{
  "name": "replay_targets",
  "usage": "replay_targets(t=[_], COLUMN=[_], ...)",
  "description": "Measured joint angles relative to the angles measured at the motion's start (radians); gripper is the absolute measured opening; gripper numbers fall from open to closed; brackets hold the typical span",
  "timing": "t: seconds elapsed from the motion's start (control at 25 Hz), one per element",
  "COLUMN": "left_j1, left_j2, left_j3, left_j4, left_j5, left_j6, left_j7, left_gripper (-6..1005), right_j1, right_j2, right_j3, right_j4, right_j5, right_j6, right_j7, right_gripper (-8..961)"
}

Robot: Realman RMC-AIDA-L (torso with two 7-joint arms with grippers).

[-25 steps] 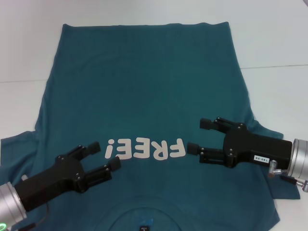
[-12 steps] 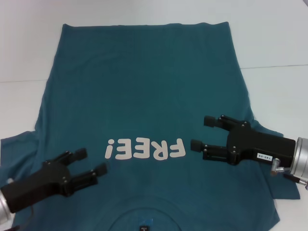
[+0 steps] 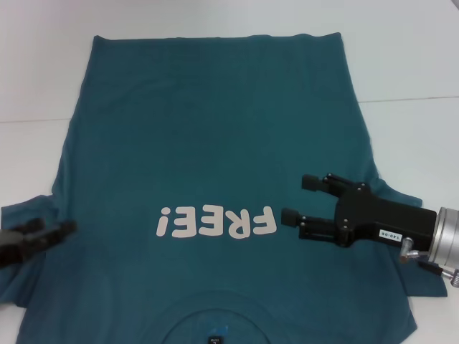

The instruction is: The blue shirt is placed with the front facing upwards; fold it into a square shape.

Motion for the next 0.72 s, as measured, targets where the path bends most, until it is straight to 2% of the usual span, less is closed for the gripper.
replay_targets(t=[0.16, 0.4, 0.72], left_j1=[0.011, 0.002, -0.01], left_j2=[0.019, 0.034, 0.044], left_j3=[-0.025, -0.07, -0.078], left_j4=[0.058, 0.084, 0.1], left_j5=[0.051, 0.119, 0.189], left_j6=[-0.029, -0.051, -0.084], left_j7=[-0.109, -0.185, -0.228], left_gripper=[932, 932, 932], right_j1=[0.001, 0.002, 0.0], right_j2=[0.006, 0.008, 0.008], right_j3=[0.0, 0.0, 0.011], right_j4=[0.0, 0.0, 0.0], right_j5=[0.001, 0.002, 0.003], right_j6=[0.008, 0.013, 0.013], right_j7=[0.003, 0.004, 0.006], right_gripper=[942, 941, 942])
